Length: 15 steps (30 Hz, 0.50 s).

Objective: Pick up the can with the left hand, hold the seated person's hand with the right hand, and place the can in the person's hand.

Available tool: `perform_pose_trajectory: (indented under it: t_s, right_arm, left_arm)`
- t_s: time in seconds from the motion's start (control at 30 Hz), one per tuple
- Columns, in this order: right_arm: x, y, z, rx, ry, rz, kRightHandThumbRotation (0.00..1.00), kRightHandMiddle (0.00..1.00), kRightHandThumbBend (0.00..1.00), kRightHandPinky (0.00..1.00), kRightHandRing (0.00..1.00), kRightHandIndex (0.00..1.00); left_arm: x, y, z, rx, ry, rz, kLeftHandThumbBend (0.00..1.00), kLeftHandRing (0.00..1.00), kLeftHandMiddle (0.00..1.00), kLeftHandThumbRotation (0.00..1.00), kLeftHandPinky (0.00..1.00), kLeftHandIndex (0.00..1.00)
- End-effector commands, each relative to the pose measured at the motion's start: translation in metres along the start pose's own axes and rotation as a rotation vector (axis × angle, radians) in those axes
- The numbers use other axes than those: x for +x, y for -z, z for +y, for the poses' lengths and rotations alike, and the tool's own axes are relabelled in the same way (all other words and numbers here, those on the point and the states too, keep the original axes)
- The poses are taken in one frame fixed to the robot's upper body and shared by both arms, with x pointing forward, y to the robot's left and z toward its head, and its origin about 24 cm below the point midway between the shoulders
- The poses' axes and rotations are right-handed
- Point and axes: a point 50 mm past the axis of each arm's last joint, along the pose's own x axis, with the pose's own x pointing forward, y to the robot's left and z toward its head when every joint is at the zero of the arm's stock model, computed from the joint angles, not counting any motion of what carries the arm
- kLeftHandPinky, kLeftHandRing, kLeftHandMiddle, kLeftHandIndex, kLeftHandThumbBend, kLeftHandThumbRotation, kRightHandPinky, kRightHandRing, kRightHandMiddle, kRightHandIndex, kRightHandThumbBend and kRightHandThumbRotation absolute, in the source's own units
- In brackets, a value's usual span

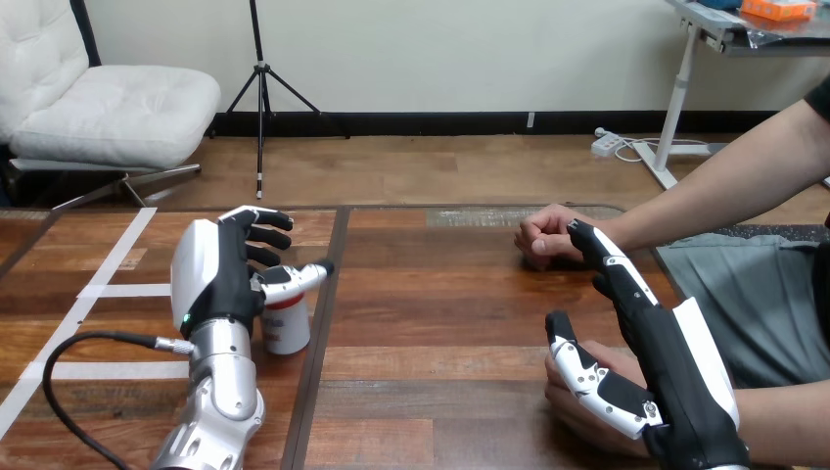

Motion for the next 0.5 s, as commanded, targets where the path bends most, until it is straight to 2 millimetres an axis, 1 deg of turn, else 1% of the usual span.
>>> perform_pose_trajectory:
  t_s: [0.0,0.07,0.23,0.47]
  right_arm:
    - [0.0110,-0.0199,-0.0048,-0.010,0.029,-0.116,0.12,0.96,0.14,0.96,0.97,0.94]
    - [0.0109,-0.0195,-0.0051,-0.010,0.029,-0.116,0.13,0.96,0.14,0.97,0.97,0.94]
    - [0.0109,-0.0186,-0.0056,-0.012,0.031,-0.116,0.14,0.96,0.14,0.97,0.98,0.94]
    - [0.0100,-0.0191,-0.0060,-0.011,0.033,-0.112,0.15,0.95,0.15,0.98,0.97,0.94]
  left_arm:
    - [0.0066,-0.0136,0.0049,0.063,-0.009,-0.045,0.87,0.68,0.72,0.00,0.58,0.72]
    - [0.0062,-0.0132,0.0043,0.088,-0.007,-0.045,0.90,0.69,0.73,0.00,0.59,0.73]
    - [0.0056,-0.0119,0.0034,0.126,0.003,-0.037,0.92,0.70,0.75,0.01,0.60,0.75]
    - [0.0050,-0.0088,0.0028,0.167,0.007,-0.018,0.92,0.75,0.79,0.07,0.64,0.78]
